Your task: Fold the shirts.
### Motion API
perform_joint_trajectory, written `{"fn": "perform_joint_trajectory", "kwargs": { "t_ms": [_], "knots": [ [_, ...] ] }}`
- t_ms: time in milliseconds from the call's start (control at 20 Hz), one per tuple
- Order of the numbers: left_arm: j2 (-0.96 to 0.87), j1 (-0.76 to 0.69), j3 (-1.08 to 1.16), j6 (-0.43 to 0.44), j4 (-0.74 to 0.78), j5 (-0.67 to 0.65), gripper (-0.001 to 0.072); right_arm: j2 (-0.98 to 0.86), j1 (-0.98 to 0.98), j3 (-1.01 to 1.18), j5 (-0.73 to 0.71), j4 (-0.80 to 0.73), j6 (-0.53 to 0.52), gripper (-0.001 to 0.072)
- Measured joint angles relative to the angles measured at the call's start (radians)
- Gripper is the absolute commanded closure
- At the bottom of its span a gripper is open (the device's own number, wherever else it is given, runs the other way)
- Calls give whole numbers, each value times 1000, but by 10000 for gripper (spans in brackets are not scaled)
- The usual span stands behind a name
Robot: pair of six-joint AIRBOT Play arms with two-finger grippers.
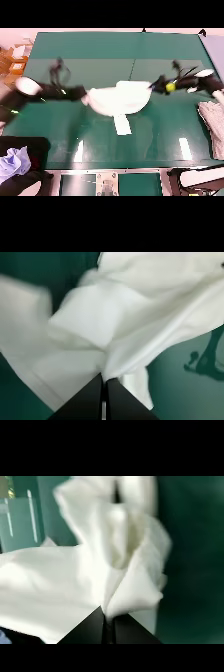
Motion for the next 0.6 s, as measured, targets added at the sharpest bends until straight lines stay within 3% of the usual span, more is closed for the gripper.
{"fn": "perform_joint_trajectory", "kwargs": {
  "t_ms": [300, 600],
  "knots": [
    [167, 76, 519, 15, 50, -87, 686, 325, -108, 315, 108, 177, -23, 696],
    [197, 88, 915, 18, 72, -220, 685, 583, -158, 532, 110, 178, -29, 695]
  ]
}}
